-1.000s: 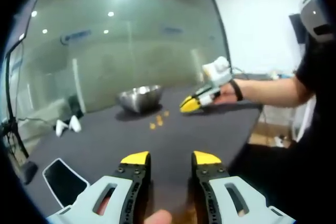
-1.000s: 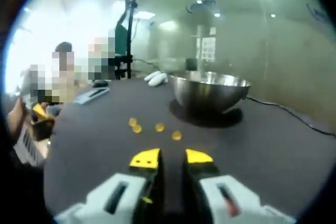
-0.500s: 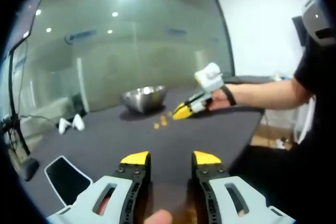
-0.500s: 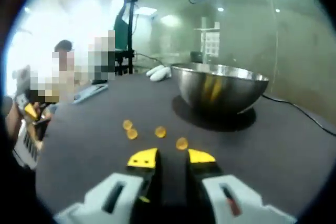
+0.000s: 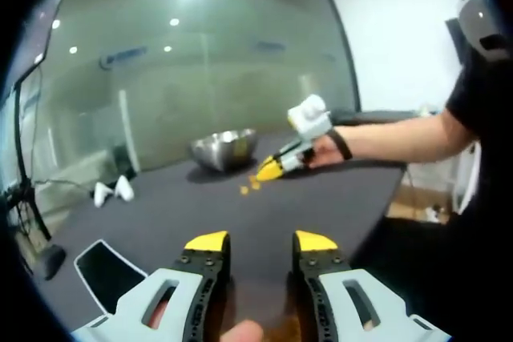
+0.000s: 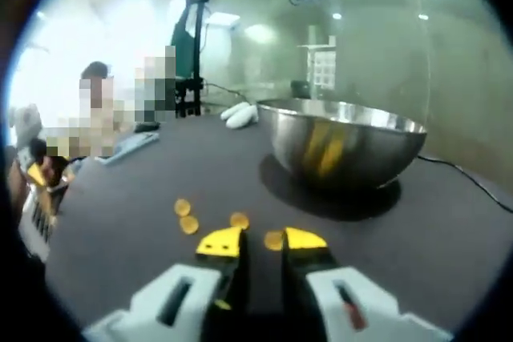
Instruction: Pick up the QQ candy scattered on the table and place it into the stainless steel bowl on the table
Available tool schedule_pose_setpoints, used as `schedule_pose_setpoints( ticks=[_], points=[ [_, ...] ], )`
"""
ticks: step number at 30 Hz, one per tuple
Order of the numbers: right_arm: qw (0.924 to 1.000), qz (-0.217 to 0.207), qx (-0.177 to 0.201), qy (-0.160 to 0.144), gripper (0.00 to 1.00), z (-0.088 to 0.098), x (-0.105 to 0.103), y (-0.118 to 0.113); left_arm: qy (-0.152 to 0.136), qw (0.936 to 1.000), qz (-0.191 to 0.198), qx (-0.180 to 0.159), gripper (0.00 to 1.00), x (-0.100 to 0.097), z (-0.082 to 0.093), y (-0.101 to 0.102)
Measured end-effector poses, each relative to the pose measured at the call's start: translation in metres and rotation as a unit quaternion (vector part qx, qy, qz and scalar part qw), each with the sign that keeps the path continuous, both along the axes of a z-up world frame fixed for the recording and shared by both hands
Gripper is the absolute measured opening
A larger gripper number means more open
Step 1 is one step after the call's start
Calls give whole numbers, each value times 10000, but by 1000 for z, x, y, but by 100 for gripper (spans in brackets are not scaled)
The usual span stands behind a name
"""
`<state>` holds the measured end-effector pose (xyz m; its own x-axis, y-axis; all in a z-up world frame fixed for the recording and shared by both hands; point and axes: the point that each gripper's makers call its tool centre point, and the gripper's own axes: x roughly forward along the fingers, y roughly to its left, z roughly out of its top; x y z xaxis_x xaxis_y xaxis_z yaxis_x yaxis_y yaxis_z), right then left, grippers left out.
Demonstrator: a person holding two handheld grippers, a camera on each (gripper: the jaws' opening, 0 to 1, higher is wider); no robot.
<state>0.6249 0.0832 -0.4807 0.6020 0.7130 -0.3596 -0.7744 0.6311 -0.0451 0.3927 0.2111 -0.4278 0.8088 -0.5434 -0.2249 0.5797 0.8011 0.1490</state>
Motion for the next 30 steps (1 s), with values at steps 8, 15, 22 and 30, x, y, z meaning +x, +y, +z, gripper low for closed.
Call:
schedule_pose_setpoints(
  ticks=[8, 15, 22, 30],
  points=[
    [9998, -179, 87, 41, 10, 0, 6, -5, -11, 10000, 52, 19, 33, 0, 3, 2],
    [9998, -197, 58, 13, 9, 1, 5, -7, -73, 10000, 10, -4, 33, -1, 7, -2],
    [9989, -262, 352, -179, 9, 22, -2, -16, -30, 10000, -25, 9, 33, -3, 4, -3],
    [9968, -420, 598, -323, 9, 58, -18, -25, -3, 10000, -73, 28, 33, -2, 2, -6]
  ],
)
